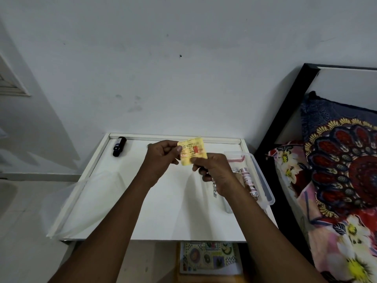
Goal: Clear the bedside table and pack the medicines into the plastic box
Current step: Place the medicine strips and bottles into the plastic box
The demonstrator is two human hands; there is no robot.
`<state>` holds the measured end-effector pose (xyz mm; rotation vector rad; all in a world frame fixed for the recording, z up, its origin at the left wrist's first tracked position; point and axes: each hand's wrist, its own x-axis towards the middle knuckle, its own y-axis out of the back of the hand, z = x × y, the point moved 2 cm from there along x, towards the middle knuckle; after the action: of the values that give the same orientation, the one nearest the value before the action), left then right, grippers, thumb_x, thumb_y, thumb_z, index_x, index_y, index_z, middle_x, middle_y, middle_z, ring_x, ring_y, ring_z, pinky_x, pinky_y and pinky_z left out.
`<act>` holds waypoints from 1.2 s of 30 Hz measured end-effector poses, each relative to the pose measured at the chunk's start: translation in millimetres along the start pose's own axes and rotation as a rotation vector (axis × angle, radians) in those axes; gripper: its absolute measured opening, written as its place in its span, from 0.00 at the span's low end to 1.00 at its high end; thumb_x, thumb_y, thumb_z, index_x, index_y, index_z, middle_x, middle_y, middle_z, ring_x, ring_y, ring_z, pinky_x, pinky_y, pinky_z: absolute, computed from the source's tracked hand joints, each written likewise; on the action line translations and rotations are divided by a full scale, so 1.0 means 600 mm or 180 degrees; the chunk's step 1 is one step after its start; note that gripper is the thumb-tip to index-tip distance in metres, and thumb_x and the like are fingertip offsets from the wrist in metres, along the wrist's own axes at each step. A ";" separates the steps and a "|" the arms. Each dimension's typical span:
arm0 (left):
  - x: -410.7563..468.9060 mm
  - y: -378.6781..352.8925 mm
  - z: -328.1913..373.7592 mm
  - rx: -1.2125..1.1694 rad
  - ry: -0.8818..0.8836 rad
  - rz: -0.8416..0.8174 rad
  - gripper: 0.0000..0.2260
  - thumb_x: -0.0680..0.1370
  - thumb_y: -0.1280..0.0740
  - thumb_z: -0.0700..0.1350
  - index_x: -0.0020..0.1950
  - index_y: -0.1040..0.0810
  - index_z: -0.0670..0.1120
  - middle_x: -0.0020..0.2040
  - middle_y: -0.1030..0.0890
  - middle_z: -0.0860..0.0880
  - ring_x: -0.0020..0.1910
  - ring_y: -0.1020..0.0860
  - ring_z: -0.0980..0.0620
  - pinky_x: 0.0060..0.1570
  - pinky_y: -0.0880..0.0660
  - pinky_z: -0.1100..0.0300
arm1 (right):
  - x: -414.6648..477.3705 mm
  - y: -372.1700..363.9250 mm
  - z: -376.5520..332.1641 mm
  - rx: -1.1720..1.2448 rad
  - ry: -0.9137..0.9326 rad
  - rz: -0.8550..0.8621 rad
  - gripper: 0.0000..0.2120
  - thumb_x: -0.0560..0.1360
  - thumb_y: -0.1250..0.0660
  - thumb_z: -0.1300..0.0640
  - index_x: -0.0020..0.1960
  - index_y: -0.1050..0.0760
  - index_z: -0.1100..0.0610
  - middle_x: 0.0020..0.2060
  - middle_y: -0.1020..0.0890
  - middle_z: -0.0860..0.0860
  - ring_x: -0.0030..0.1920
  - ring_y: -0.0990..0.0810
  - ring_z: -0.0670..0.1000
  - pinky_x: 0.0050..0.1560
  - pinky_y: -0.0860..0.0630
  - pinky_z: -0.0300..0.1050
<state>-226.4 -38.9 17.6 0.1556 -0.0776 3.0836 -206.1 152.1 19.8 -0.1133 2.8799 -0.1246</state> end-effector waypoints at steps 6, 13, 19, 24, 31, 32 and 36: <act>0.004 0.006 0.000 0.0070 -0.0035 0.0139 0.04 0.78 0.28 0.43 0.52 0.15 0.48 0.45 0.12 0.48 0.43 0.15 0.53 0.40 0.21 0.62 | -0.006 -0.025 0.011 -0.0019 -0.0128 -0.0318 0.02 0.70 0.24 0.59 0.41 0.15 0.57 0.35 0.16 0.60 0.26 0.34 0.50 0.27 0.40 0.38; 0.000 0.004 0.009 0.0045 0.0007 0.0071 0.08 0.79 0.29 0.37 0.58 0.18 0.39 0.43 0.15 0.41 0.35 0.20 0.51 0.39 0.22 0.58 | 0.000 -0.001 0.001 0.0367 -0.0024 0.0003 0.05 0.70 0.24 0.61 0.38 0.19 0.59 0.34 0.19 0.58 0.25 0.34 0.49 0.25 0.42 0.37; -0.008 -0.002 0.009 0.0032 0.0252 -0.0318 0.09 0.76 0.27 0.34 0.54 0.23 0.34 0.42 0.16 0.37 0.34 0.19 0.48 0.37 0.21 0.57 | 0.001 0.018 -0.002 0.0515 0.0185 0.0369 0.05 0.71 0.23 0.58 0.41 0.19 0.58 0.32 0.23 0.54 0.26 0.36 0.48 0.26 0.44 0.37; -0.008 0.001 0.008 0.0338 -0.0224 0.0005 0.09 0.73 0.29 0.28 0.45 0.18 0.41 0.46 0.12 0.42 0.41 0.15 0.41 0.41 0.20 0.51 | -0.002 0.020 -0.011 0.0711 0.0017 0.0170 0.11 0.74 0.28 0.56 0.53 0.14 0.59 0.42 0.15 0.55 0.27 0.31 0.49 0.25 0.43 0.37; -0.016 -0.001 0.019 0.1173 -0.0968 0.0392 0.14 0.74 0.32 0.31 0.45 0.17 0.51 0.50 0.12 0.54 0.49 0.14 0.53 0.47 0.20 0.61 | 0.000 0.015 0.003 0.0313 0.0405 0.0305 0.14 0.68 0.26 0.68 0.51 0.13 0.56 0.30 0.21 0.51 0.27 0.36 0.49 0.27 0.41 0.36; -0.016 -0.002 0.021 0.1242 -0.0995 0.0398 0.15 0.74 0.31 0.32 0.45 0.17 0.53 0.50 0.13 0.55 0.48 0.15 0.52 0.46 0.20 0.61 | 0.002 0.016 0.004 0.0339 0.0411 0.0322 0.15 0.68 0.26 0.68 0.51 0.13 0.56 0.30 0.21 0.50 0.27 0.36 0.48 0.27 0.41 0.35; -0.015 -0.007 0.018 0.1424 -0.0916 0.0330 0.11 0.74 0.27 0.36 0.49 0.15 0.51 0.50 0.13 0.57 0.47 0.16 0.53 0.48 0.21 0.59 | -0.002 0.023 0.000 0.0384 0.0306 0.0347 0.11 0.69 0.26 0.65 0.51 0.14 0.58 0.32 0.18 0.54 0.28 0.35 0.50 0.26 0.40 0.35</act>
<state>-215.9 -35.8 27.5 0.6288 0.6126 3.1000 -206.0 166.1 19.0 0.0741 2.9570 -0.2898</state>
